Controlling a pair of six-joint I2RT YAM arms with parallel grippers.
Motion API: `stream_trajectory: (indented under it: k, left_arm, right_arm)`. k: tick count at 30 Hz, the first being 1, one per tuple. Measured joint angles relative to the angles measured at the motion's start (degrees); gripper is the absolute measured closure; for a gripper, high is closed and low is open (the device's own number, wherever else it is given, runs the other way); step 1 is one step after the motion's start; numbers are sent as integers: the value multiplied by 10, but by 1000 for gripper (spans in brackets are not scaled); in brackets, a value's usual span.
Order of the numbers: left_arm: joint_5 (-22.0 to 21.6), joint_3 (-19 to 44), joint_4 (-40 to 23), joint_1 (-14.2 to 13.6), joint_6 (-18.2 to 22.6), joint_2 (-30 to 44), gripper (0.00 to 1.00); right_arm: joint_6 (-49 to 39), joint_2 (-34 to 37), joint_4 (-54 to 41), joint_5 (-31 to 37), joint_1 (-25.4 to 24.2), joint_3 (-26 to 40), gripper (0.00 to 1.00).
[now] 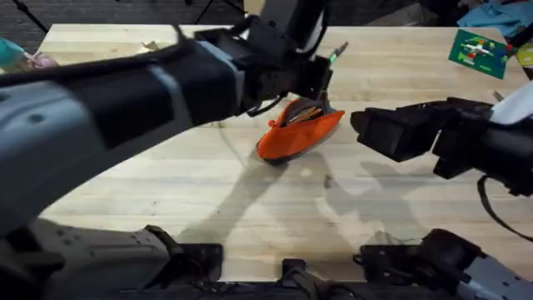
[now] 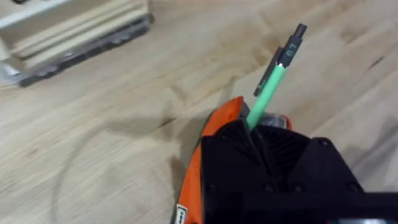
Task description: Unzip the bag, pick up the pens from the table one at a time and place them inside, then zip the bag closed.
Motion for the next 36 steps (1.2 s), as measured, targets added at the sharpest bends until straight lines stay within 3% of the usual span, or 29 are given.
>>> stream_trajectory:
  k: [9, 19, 30, 36]
  left_arm:
    - [27, 0, -21, -3, 28, 49, 957]
    - [29, 0, -108, -3, 54, 57, 957]
    - [-5, 8, -194, -5, 72, 57, 957]
    - [-14, 8, -209, -5, 72, 57, 957]
  right_arm:
    - [0, 0, 0, -4, 0, 0, 4]
    - [0, 0, 0, -4, 0, 0, 4]
    - [0, 0, 0, -4, 0, 0, 4]
    - [0, 0, 0, -4, 0, 0, 4]
